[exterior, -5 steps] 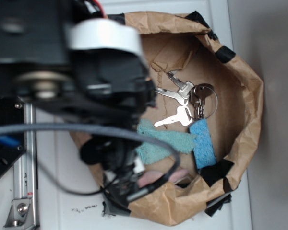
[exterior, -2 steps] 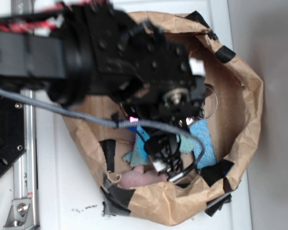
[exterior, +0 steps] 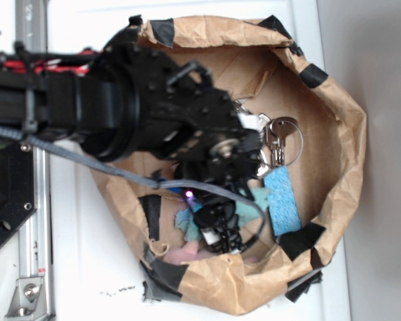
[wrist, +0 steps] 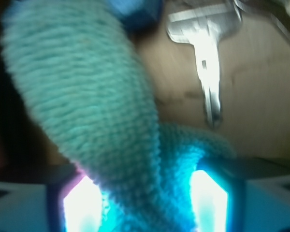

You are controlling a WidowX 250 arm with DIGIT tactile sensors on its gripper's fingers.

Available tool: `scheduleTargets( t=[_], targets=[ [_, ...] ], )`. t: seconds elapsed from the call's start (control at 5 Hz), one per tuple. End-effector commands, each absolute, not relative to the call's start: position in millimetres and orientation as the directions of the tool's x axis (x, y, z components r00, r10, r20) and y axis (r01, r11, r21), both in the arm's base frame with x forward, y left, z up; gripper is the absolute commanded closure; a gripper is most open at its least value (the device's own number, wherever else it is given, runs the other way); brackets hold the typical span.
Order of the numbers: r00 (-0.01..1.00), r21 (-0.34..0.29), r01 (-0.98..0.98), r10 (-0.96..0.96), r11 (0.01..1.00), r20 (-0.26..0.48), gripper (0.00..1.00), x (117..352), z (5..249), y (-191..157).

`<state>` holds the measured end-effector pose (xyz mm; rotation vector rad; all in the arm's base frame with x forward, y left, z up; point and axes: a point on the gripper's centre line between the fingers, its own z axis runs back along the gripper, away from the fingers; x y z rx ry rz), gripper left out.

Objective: Grab the blue cloth.

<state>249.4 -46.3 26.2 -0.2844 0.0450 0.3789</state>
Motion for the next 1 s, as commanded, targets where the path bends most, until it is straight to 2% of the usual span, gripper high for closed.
scheduleTargets(
  t=[0.0, 0.2, 0.4, 0.6, 0.8],
  targets=[
    [0.944, -0.126, -0.323, 0.328, 0.938, 0.021, 1.0, 240.9, 43.9, -38.0],
    [0.973, -0.102, -0.205, 0.213, 0.973, 0.084, 1.0, 243.3, 80.9, -25.3],
    [0.969, -0.112, -0.167, 0.184, 0.98, 0.162, 1.0, 230.8, 131.8, 0.4],
    [0.97, -0.075, -0.171, 0.181, 0.982, 0.163, 1.0, 224.6, 169.1, 11.6],
    [0.981, -0.016, -0.155, 0.156, 0.988, 0.115, 1.0, 228.0, 162.3, 2.8]
  ],
)
